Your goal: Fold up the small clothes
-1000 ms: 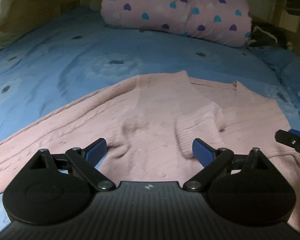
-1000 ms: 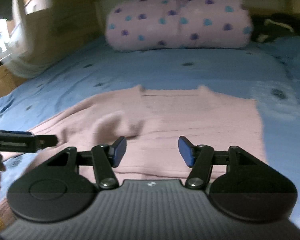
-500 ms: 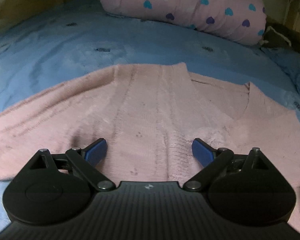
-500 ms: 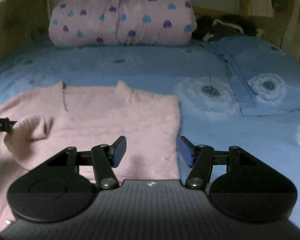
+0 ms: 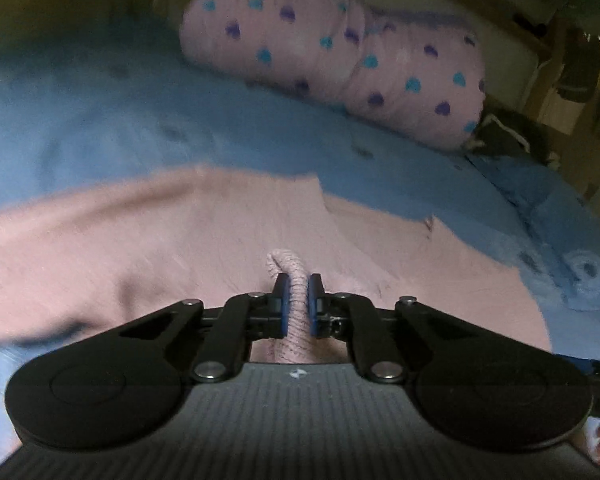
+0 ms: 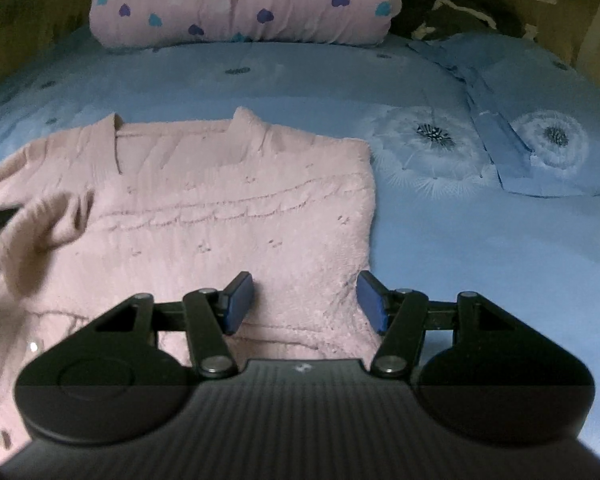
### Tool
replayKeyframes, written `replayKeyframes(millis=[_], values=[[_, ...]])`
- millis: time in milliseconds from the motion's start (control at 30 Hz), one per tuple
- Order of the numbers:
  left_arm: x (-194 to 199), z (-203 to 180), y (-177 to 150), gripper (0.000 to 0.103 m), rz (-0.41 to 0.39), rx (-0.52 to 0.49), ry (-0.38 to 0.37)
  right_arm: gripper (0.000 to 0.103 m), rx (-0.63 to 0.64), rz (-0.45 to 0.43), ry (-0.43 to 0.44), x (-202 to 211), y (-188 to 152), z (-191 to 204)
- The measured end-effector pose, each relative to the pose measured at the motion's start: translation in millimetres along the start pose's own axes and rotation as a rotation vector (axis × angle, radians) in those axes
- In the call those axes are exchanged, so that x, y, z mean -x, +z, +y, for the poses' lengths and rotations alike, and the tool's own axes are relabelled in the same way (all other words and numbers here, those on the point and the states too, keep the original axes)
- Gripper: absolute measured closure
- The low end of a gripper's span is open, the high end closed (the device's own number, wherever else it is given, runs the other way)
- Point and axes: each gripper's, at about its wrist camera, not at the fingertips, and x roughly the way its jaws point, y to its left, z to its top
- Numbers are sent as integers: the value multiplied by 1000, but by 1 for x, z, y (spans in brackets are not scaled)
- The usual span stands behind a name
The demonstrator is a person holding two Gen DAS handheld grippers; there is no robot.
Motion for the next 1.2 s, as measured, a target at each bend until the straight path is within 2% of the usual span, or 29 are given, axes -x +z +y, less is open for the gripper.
replayKeyframes(millis=[100,200,300,400,500,533,667,700,867,1000,1200], values=[[19,-1,6,92,-65,-66,105,43,12,2,-1,1,-2,-1],[17,3,10,92,-17,-95,183,43,-7,14,0,0,-1,-4],[10,12,3,91,30,-91,222,43,-26,21,2,-1,-1,-5],[-2,23,-6,91,103,-83,243,43,-8,19,-4,-1,-1,-3],[-5,27,-8,89,103,-97,243,42,4,16,-3,-1,-2,-3],[-4,29,-9,87,107,-95,243,38,3,16,-4,-2,-3,-3],[-1,35,-4,84,115,-53,213,36,-44,30,4,-6,-3,-9],[3,38,-4,83,118,-35,201,36,-61,35,9,-7,-2,-11],[14,48,1,44,146,15,208,36,-69,39,14,-6,-2,-12],[29,58,7,37,149,27,223,36,-86,37,30,-2,-1,-17],[61,83,8,29,140,96,247,36,-126,19,38,7,-5,-25]])
